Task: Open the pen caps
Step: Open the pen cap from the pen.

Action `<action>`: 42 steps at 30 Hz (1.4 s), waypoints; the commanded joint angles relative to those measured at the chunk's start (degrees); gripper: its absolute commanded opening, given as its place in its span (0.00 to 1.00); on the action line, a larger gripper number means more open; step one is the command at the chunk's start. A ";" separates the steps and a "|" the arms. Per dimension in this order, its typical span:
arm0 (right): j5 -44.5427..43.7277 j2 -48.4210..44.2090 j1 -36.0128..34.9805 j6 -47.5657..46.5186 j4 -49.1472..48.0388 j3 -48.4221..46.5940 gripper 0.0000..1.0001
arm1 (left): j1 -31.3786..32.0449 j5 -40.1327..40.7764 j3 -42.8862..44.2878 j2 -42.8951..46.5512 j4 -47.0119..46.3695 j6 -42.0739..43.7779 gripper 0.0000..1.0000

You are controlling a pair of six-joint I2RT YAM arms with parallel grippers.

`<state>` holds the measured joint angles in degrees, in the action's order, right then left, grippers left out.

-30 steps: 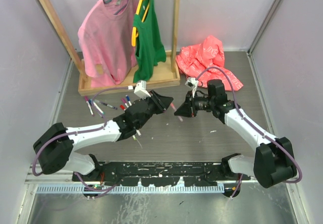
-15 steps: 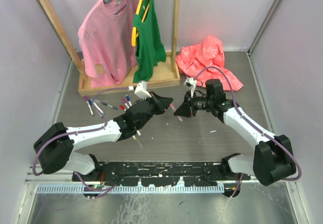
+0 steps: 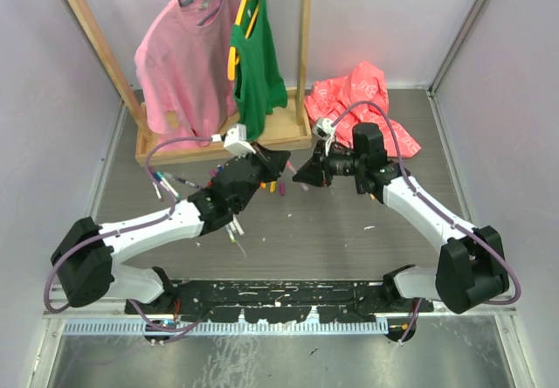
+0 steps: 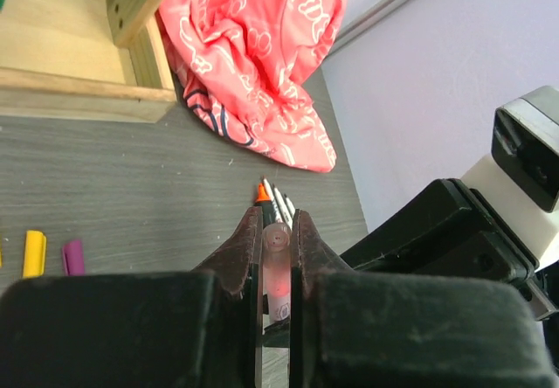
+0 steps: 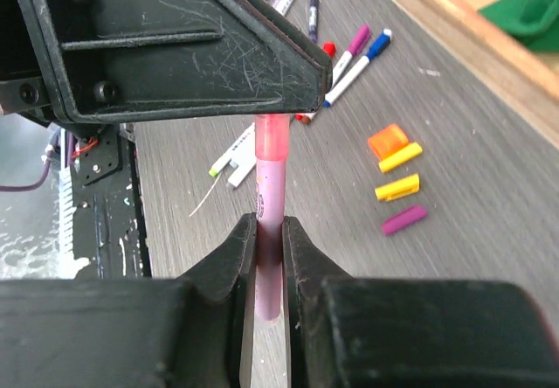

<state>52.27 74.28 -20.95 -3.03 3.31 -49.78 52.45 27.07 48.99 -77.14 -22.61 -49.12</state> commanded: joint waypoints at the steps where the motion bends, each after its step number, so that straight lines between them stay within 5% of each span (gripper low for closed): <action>1: 1.70 0.31 -0.47 -1.45 8.59 0.21 0.01 | -6.33 15.71 2.47 7.96 -4.74 4.17 0.00; 11: 1.62 1.75 -1.43 -3.31 10.81 -0.61 0.01 | -8.53 17.04 -0.10 13.23 -3.41 4.44 0.00; 27: -0.74 4.96 -2.79 -5.34 14.93 -3.04 0.01 | -8.84 23.18 6.76 10.87 -2.45 28.22 0.00; 42: -0.61 4.47 -4.48 -7.81 15.75 -3.14 0.01 | -17.23 24.19 10.69 16.19 9.09 20.83 0.00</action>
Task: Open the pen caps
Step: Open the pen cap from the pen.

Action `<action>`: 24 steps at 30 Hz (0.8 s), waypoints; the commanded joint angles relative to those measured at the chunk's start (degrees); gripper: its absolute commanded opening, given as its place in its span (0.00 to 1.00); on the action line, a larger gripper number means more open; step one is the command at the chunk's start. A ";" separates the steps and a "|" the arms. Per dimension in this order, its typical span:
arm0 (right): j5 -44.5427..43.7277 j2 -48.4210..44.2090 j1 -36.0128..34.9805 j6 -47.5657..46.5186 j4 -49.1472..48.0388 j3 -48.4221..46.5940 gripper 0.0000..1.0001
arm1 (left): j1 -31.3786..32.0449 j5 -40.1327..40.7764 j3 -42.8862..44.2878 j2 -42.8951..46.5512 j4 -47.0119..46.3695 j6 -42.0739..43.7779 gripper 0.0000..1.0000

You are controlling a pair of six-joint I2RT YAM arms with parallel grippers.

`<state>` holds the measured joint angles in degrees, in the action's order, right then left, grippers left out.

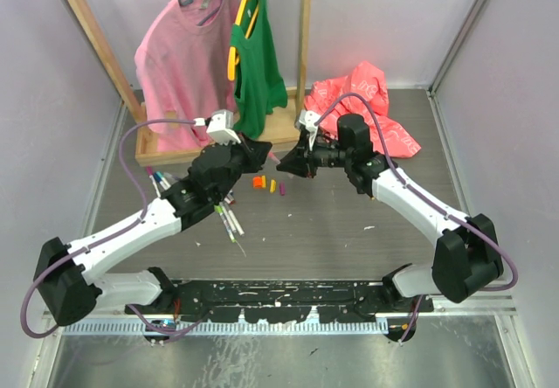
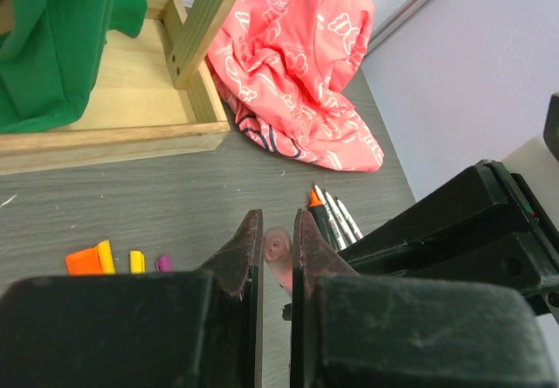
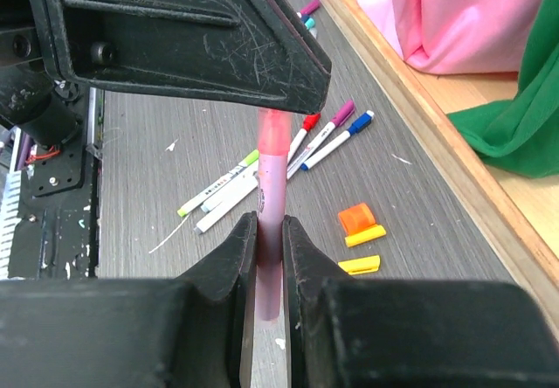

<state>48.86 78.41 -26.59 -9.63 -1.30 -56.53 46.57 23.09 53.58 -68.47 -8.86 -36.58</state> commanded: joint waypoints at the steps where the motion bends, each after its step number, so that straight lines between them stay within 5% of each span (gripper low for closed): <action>1: 2.72 0.32 1.04 -1.38 20.42 3.62 0.00 | -11.78 28.15 6.29 7.82 -4.26 8.28 0.00; 24: 2.11 1.04 -0.28 -2.90 22.08 2.76 0.01 | -21.29 25.43 14.45 8.34 0.41 13.23 0.00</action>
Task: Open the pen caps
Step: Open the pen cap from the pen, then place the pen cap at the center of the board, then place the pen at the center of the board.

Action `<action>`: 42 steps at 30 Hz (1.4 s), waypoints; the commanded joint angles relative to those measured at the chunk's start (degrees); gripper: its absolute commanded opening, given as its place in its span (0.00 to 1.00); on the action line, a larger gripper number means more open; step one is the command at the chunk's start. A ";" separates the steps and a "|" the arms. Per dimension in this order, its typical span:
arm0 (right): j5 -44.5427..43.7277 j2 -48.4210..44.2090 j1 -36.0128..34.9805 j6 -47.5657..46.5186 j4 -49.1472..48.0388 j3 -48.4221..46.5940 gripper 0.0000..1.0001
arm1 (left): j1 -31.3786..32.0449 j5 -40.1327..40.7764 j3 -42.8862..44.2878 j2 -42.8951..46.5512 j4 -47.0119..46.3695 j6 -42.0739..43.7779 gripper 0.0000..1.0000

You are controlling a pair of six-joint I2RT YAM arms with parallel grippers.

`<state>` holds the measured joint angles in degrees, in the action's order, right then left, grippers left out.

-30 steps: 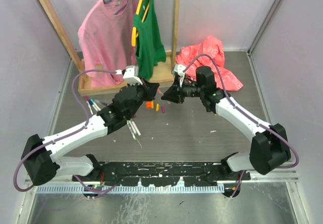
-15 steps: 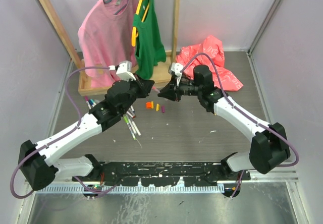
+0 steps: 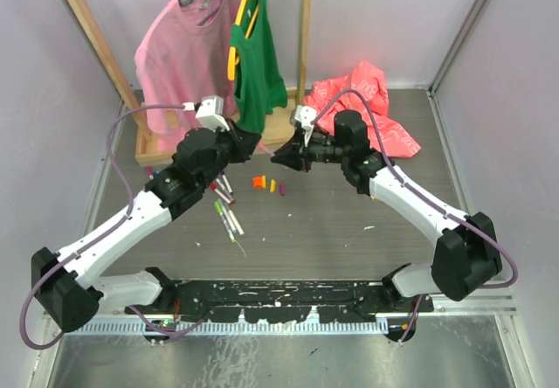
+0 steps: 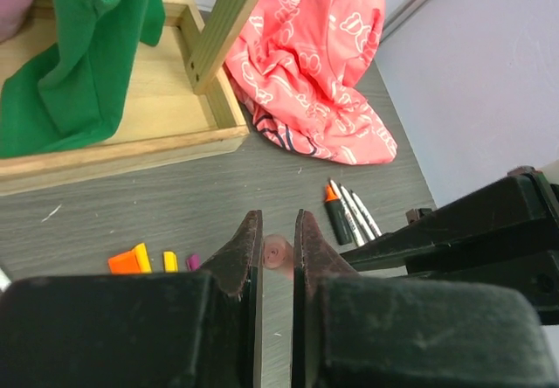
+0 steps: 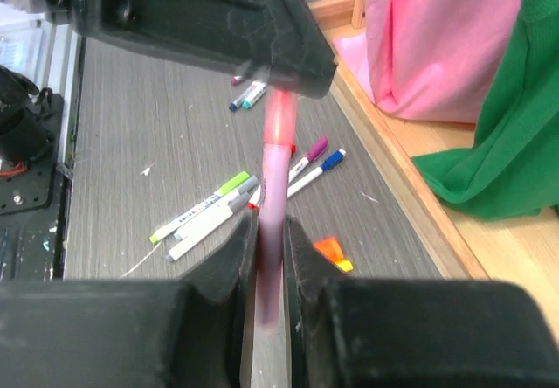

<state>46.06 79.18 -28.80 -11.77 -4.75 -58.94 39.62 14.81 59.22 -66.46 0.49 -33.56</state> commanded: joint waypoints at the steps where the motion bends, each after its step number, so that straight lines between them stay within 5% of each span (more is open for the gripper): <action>1: 4.87 0.21 1.92 -0.88 25.66 5.11 0.01 | -15.32 33.25 9.48 6.34 -7.81 9.21 0.00; 13: 4.56 -0.16 1.48 -1.42 25.76 5.02 0.01 | -20.67 21.41 11.12 8.57 1.97 -1.36 0.00; 30: 4.49 -0.78 1.88 -3.92 27.26 5.31 0.01 | -19.55 -18.25 -14.87 22.95 5.98 -25.60 0.00; 34: 3.14 -1.36 2.08 -5.31 27.86 6.97 0.01 | -12.80 -16.17 -20.93 25.09 5.70 -28.51 0.00; 42: -6.61 -0.07 1.69 -13.49 32.05 12.50 0.01 | 6.93 2.85 -31.18 26.14 5.90 -33.82 0.00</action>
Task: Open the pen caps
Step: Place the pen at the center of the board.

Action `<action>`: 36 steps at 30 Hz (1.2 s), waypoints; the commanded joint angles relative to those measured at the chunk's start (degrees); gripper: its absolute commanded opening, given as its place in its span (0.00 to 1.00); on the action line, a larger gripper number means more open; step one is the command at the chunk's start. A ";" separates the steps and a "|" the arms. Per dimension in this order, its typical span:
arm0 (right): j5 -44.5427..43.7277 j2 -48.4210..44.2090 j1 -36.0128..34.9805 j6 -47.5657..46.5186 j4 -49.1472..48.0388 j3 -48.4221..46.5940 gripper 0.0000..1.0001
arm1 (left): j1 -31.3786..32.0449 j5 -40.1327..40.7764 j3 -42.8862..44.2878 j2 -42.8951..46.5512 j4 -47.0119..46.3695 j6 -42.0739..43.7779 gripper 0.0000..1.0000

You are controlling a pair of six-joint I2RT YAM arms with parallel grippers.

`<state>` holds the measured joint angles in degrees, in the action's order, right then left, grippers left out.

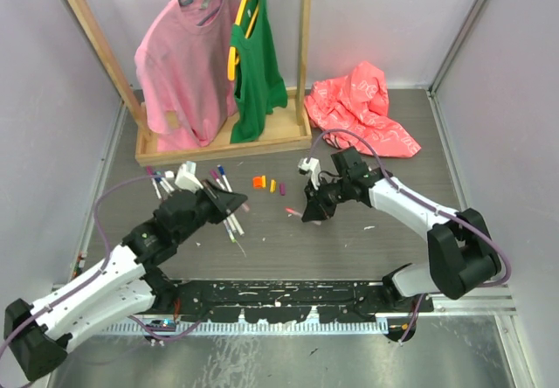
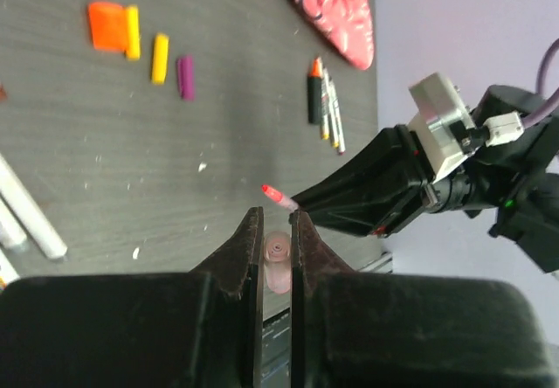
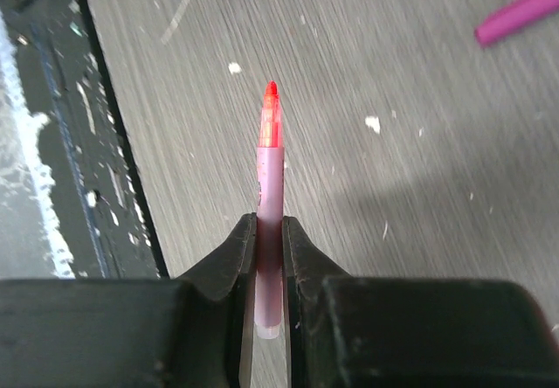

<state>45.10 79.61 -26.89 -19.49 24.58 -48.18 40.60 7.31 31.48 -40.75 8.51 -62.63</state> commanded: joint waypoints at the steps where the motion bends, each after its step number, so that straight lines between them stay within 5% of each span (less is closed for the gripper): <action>1: -6.52 -0.35 -0.37 -6.39 2.83 2.14 0.01 | 7.71 12.51 -4.78 -0.12 -3.10 -5.92 0.00; 14: -13.26 2.17 -8.43 -9.13 -1.25 4.61 0.02 | 11.26 18.84 -5.25 -17.90 -10.62 -10.56 0.00; 36: -18.23 3.64 -13.83 -4.24 -2.62 2.49 0.04 | 11.26 18.84 -0.64 -33.87 -7.16 -19.16 0.01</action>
<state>27.51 84.16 -39.53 -25.26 23.62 -43.38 51.70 24.40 29.52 -73.08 2.42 -80.38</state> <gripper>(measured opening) 0.181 0.085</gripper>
